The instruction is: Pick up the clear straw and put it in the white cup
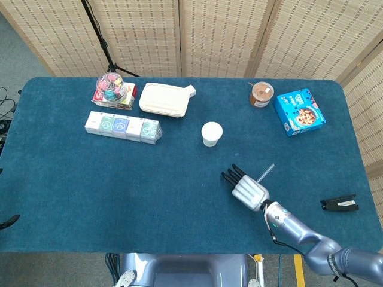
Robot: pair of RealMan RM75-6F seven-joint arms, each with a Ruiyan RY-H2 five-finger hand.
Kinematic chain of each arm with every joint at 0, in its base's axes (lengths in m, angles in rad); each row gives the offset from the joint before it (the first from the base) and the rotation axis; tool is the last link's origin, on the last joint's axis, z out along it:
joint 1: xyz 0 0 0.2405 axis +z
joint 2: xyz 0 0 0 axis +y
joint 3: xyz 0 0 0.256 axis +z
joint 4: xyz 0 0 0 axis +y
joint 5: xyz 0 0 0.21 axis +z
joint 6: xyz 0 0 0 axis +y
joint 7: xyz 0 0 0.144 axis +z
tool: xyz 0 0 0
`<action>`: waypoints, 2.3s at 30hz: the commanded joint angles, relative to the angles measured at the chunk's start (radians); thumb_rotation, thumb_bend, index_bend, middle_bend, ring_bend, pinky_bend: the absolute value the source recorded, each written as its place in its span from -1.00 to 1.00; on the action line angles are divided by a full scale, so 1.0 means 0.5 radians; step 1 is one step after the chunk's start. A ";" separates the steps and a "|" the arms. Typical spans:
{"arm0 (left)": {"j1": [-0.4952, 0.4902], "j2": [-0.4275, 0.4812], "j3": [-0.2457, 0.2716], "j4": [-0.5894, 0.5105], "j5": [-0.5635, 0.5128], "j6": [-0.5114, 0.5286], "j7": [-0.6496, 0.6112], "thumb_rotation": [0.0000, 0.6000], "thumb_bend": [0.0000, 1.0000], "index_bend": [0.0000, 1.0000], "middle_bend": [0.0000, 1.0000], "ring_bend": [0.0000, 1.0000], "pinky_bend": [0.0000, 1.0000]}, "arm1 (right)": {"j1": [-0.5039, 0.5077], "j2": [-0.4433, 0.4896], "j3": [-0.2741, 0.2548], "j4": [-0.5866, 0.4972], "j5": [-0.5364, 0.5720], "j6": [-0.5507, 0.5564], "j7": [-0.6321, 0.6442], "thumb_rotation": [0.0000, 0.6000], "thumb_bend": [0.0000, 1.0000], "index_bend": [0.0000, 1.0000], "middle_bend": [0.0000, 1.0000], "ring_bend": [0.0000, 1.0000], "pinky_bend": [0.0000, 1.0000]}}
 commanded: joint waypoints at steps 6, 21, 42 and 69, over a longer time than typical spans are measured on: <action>0.001 0.001 -0.002 0.000 -0.004 0.000 -0.004 1.00 -0.93 -1.00 -1.00 -1.00 -1.00 | -0.002 -0.013 -0.002 0.010 -0.011 0.032 0.023 1.00 -0.15 0.10 -0.96 -1.00 -1.00; 0.000 0.001 -0.001 0.000 -0.002 -0.002 -0.003 1.00 -0.93 -1.00 -1.00 -1.00 -1.00 | -0.045 0.120 0.086 -0.151 -0.033 0.241 0.421 1.00 -0.11 0.11 -0.93 -1.00 -1.00; 0.009 0.016 0.006 0.012 0.015 0.015 -0.056 1.00 -0.93 -1.00 -1.00 -1.00 -1.00 | -0.038 0.452 0.402 -0.502 0.236 0.324 1.223 1.00 -0.10 0.12 -0.91 -1.00 -1.00; 0.021 0.042 0.008 0.051 0.029 0.036 -0.186 1.00 -0.93 -1.00 -1.00 -1.00 -1.00 | 0.235 0.618 1.038 -0.736 1.338 0.020 1.947 1.00 -0.09 0.15 -0.90 -1.00 -1.00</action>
